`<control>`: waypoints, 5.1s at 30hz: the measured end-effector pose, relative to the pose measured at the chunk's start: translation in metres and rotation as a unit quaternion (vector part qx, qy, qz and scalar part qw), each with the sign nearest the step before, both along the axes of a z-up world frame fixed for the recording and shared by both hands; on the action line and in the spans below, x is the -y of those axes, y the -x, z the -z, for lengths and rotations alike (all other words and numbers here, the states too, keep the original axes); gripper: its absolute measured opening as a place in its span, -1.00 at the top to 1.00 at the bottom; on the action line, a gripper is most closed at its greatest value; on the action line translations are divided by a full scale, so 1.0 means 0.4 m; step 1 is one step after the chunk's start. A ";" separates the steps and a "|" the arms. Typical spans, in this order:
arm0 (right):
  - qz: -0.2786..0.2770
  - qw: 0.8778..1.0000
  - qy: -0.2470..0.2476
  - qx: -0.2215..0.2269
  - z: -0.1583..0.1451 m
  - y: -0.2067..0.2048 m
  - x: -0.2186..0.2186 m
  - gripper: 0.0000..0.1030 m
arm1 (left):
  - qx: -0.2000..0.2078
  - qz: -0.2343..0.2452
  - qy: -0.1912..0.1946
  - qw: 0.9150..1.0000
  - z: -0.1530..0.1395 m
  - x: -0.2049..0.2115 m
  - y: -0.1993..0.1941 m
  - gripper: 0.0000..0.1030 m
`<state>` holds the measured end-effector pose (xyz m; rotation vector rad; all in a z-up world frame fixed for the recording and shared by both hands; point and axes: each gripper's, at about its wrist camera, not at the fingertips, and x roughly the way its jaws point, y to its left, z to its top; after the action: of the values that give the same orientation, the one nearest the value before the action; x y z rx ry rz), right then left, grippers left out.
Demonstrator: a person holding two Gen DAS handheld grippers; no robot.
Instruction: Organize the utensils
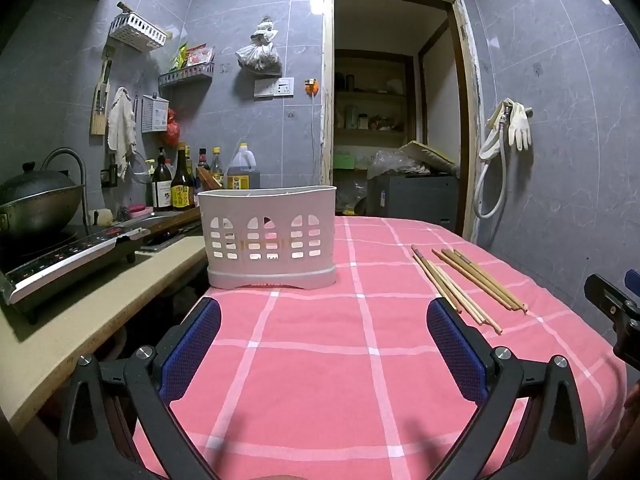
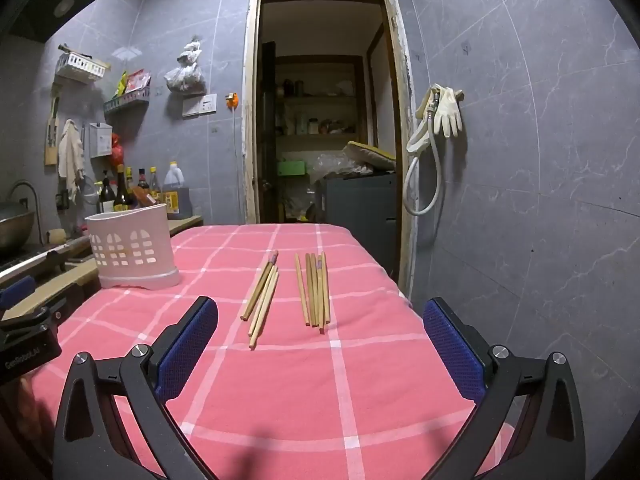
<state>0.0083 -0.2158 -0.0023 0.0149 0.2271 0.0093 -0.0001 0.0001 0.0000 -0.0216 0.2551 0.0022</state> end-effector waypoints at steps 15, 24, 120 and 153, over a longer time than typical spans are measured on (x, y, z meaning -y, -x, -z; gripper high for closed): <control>0.000 1.000 -0.001 -0.002 0.001 -0.002 -0.001 -1.00 | -0.001 0.003 0.004 1.000 -0.001 0.004 0.002 -0.96; 0.000 1.000 -0.001 -0.002 0.002 -0.002 -0.001 -1.00 | -0.001 0.001 0.003 1.000 0.000 0.000 0.000 -0.96; -0.023 0.999 0.039 0.010 -0.142 -0.199 0.046 -1.00 | 0.005 0.024 0.008 1.000 -0.133 0.041 -0.196 -0.96; -0.117 0.947 -0.016 -0.299 0.042 -0.702 0.127 0.24 | -0.305 0.160 0.022 0.939 0.081 0.212 -0.748 0.26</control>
<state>0.2893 -0.2668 -0.0189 0.0229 0.8369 0.2493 0.2992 -0.0846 -0.0325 -0.0238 0.8782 -0.3260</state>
